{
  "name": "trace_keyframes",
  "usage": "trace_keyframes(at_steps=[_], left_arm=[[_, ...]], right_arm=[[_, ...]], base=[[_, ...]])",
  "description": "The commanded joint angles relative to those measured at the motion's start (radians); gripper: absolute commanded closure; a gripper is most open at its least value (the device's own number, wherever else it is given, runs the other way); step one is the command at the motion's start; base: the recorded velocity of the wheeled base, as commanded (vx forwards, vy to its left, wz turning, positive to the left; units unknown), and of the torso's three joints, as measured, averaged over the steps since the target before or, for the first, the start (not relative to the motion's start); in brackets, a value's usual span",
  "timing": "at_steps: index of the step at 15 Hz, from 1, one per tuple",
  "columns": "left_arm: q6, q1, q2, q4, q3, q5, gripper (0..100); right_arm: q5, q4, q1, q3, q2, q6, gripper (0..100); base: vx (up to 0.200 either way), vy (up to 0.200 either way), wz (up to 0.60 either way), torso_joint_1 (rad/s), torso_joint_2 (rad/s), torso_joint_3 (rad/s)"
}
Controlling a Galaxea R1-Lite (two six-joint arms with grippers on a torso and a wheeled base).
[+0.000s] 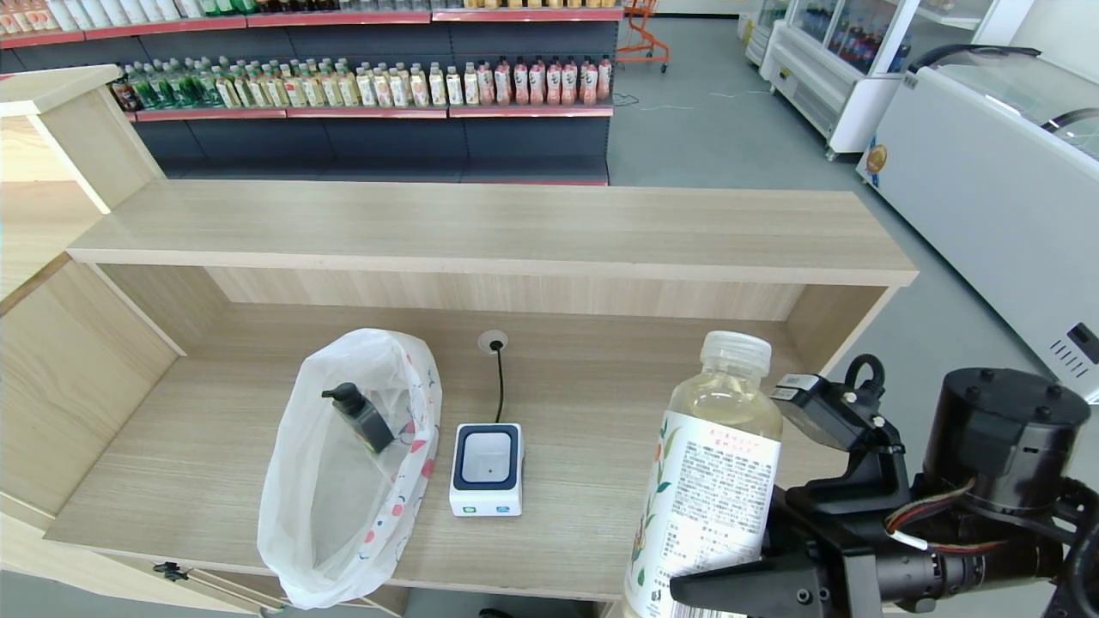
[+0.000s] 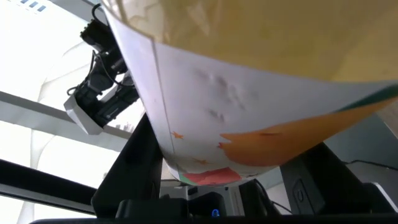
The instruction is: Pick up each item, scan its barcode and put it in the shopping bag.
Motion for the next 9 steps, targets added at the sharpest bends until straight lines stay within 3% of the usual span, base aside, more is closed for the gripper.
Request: trace_keyframes(at_steps=[1, 9], left_arm=[[0.000, 0.000, 0.000, 0.000, 0.000, 0.000, 0], [0.000, 0.000, 0.000, 0.000, 0.000, 0.000, 0]], right_arm=[[0.000, 0.000, 0.001, 0.003, 0.014, 0.001, 100], [0.000, 0.000, 0.001, -0.001, 0.025, 0.001, 100]], base=[[0.000, 0.000, 0.00, 0.000, 0.00, 0.000], [0.000, 0.000, 0.00, 0.000, 0.00, 0.000]])
